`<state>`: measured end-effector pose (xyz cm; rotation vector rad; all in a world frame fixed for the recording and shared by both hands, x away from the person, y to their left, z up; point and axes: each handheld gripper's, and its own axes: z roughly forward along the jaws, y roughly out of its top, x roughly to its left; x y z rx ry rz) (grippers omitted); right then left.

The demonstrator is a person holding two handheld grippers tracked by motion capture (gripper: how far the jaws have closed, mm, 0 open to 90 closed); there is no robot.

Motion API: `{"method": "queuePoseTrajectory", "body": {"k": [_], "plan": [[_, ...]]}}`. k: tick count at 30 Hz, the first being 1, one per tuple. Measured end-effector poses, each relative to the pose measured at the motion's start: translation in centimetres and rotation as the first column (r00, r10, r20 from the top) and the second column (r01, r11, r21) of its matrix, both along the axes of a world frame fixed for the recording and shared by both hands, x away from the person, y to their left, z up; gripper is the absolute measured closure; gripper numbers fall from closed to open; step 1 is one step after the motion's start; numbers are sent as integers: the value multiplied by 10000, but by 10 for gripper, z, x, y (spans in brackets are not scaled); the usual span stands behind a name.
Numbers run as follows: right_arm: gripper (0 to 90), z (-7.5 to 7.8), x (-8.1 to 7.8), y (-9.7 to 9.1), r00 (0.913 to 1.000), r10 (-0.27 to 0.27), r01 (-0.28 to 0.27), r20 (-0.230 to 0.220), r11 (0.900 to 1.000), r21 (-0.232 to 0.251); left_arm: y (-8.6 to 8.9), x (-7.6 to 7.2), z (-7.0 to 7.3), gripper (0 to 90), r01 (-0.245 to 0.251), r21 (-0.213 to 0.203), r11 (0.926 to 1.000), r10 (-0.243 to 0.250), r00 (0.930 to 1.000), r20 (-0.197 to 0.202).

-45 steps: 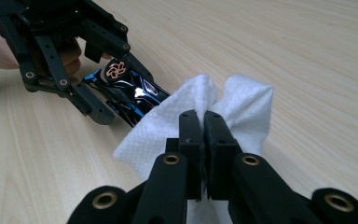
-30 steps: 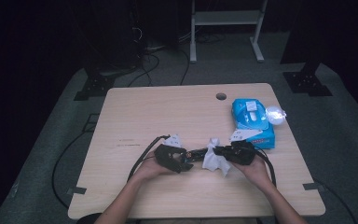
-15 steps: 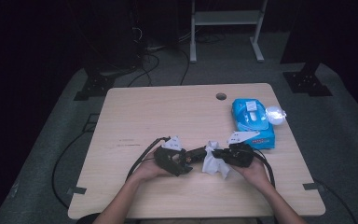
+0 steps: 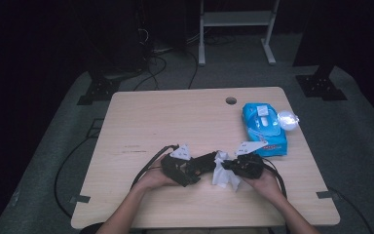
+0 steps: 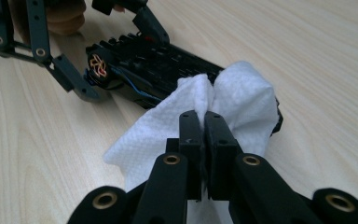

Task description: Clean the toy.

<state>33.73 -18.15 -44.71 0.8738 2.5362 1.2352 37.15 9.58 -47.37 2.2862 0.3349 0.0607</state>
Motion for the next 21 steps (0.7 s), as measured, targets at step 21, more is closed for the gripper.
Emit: {"method": "queuePoseTrajectory", "body": {"k": [21], "plan": [[857, -7, 20, 7, 9983, -462, 480, -363, 9976, 499, 7, 5, 1, 230, -400, 67, 9992, 398, 9989, 228]]}}
